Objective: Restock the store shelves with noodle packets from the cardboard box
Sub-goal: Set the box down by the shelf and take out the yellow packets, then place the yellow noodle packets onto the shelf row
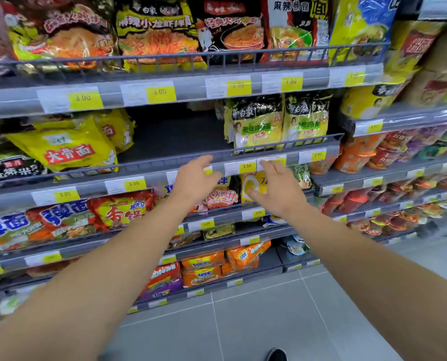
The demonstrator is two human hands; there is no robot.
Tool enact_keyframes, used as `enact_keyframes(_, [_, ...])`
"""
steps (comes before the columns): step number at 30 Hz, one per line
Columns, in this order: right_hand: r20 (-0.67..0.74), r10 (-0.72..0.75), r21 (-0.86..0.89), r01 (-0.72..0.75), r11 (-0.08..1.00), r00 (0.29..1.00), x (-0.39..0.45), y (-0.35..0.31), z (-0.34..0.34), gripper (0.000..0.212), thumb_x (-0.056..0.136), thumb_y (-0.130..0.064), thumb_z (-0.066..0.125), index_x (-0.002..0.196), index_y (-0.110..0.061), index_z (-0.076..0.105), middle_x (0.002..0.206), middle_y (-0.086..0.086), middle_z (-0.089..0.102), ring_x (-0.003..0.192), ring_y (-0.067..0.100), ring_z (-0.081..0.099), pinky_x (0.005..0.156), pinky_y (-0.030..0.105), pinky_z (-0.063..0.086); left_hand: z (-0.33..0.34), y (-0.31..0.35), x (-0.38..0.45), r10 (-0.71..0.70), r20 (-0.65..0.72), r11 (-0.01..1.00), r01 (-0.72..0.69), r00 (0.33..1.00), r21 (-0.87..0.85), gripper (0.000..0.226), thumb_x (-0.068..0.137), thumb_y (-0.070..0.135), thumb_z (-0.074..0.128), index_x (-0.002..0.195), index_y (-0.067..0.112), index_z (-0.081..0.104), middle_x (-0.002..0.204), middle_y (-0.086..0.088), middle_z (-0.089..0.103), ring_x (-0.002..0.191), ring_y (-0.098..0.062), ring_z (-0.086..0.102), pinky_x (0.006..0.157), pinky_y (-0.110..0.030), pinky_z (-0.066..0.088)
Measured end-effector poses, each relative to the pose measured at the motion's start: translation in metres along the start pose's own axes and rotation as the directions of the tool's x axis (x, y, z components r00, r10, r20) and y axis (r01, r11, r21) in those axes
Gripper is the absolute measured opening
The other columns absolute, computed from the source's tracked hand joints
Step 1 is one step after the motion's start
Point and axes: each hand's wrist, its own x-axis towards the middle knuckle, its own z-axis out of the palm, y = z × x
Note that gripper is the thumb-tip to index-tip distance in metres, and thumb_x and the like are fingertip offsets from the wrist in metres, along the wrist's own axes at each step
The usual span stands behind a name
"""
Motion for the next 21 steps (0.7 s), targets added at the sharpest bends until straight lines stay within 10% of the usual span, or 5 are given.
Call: enact_keyframes(21, [0.464,-0.24,0.072,0.234,0.97,0.852,-0.306,-0.163,0.133,0.081,0.084,-0.048,0.064,0.149,-0.014,0.031,0.149,0.007,0.035,0.135,0.03,0.034,0.113,0.037,0.03,-0.026,-0.151,-0.405,-0.428,0.096,0.896,0.408,0.899,0.176,0.061,0.09,0.033,0.065,0.145,0.019,0.043,0.142,-0.007,0.052,0.119,-0.027,0.058,0.096,-0.027,0.04])
